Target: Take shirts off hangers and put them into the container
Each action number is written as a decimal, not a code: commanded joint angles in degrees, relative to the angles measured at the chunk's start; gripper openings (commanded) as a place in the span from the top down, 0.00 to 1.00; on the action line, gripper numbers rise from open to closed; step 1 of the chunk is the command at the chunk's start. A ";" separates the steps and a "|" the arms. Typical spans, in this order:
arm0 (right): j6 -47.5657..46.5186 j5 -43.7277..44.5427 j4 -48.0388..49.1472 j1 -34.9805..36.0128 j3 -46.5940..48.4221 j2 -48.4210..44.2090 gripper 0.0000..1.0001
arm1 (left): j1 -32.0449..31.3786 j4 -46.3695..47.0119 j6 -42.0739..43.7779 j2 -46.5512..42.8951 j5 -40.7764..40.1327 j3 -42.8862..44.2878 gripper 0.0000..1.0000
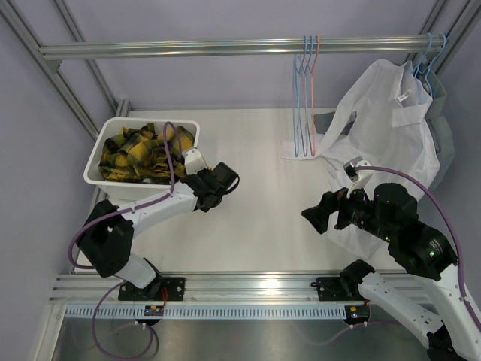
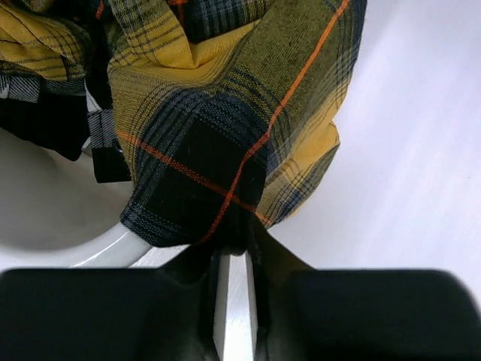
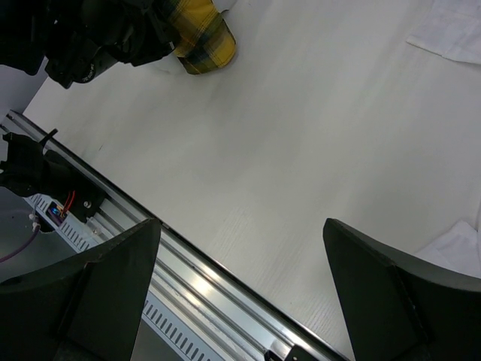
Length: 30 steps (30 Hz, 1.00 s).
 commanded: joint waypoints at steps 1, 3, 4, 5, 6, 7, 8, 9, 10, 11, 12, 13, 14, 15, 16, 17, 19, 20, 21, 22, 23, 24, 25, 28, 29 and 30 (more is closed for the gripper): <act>-1.06 -1.46 -0.35 -0.10 2.27 -0.57 0.00 | 0.17 0.56 -0.78 -0.14 -5.41 3.43 0.89; -0.89 -1.46 -0.70 -0.18 2.54 -0.49 0.01 | 0.17 -0.67 0.71 -0.67 -3.66 4.31 0.98; -0.89 -1.37 -0.70 -0.18 2.62 -0.57 0.00 | 0.17 -0.85 1.68 -1.02 -2.78 5.36 1.00; -0.80 -1.20 -0.78 -0.10 2.71 -0.57 0.01 | 0.17 -0.94 2.99 -2.07 -1.81 6.07 1.00; -0.89 -1.11 -0.79 -0.10 2.80 -0.49 0.01 | 0.17 -1.81 5.27 -2.69 0.11 6.94 1.00; -0.71 -1.11 -0.79 -0.10 2.80 -0.57 0.01 | 0.17 -2.95 5.99 -3.22 0.83 8.08 1.00; -0.71 -1.02 -0.87 -0.10 2.71 -0.57 0.00 | 0.17 -4.18 7.56 -4.35 1.44 10.97 1.00; -0.80 -1.11 -0.96 -0.18 2.89 -0.31 0.01 | 0.17 -7.06 8.44 -5.06 2.49 12.56 1.00; -0.80 -1.02 -0.96 -0.10 2.89 -0.22 0.00 | 0.17 -8.83 9.06 -5.50 2.50 14.40 1.00; -0.80 -1.02 -0.96 -0.18 2.89 -0.14 0.00 | 0.26 -11.98 10.37 -6.38 2.33 17.73 1.00; -0.89 -0.93 -1.05 -0.10 2.98 0.04 0.00 | 0.52 -13.49 11.00 -6.73 1.81 19.33 1.00; -0.97 -0.85 -1.05 -0.10 3.06 0.13 0.01 | 0.79 -15.16 11.35 -7.08 1.37 21.00 1.00; -0.97 -0.76 -0.96 -0.10 3.07 0.13 0.01 | 1.75 -16.57 11.79 -7.44 0.93 22.49 1.00; -1.06 -0.67 -0.87 -0.10 2.89 0.39 0.00 | 2.62 -17.98 13.79 -8.40 0.83 24.68 1.00; -1.06 -0.67 -0.70 -0.10 2.98 0.48 0.01 | 3.59 -18.34 14.86 -8.93 1.01 25.40 1.00; -1.06 -0.76 -0.35 -0.10 2.89 0.65 0.01 | 5.78 -18.69 17.22 -9.37 0.84 26.02 1.00; -0.89 -0.93 -0.08 -0.10 2.72 0.74 0.01 | 8.51 -18.61 19.17 -10.60 0.83 26.20 1.00; -0.80 -1.02 0.09 -0.10 2.71 0.83 0.01 | 11.83 -18.17 21.26 -10.95 1.27 25.85 1.00; -0.62 -1.11 0.44 -0.10 2.54 0.92 0.01 | 13.78 -17.21 22.07 -11.13 3.80 25.33 1.00; -0.45 -1.11 0.62 -0.10 2.45 0.92 0.00 | 15.45 -16.42 22.86 -11.65 5.04 23.93 1.00; -0.45 -1.20 0.79 -0.10 2.36 1.01 0.01 | 18.60 -15.45 23.82 -11.75 5.92 22.96 1.00; -0.27 -1.28 0.88 -0.18 2.45 1.18 0.00 | 19.93 -13.79 25.31 -11.75 6.89 22.08 1.00; -0.18 -1.29 0.88 -0.10 2.54 1.27 0.01 | 21.08 -13.08 25.94 -11.57 7.16 20.68 1.00; -0.18 -1.29 0.88 -0.10 2.80 1.53 0.01 | 25.65 -9.21 29.28 -10.61 9.88 18.73 0.99; -0.10 -1.11 0.80 -0.10 2.71 1.54 0.00 | 27.66 -7.20 31.02 -9.12 10.93 17.95 0.99; -0.01 -1.02 1.06 -0.18 2.71 1.71 0.00 | 28.55 -6.48 31.91 -8.15 12.68 17.50 0.99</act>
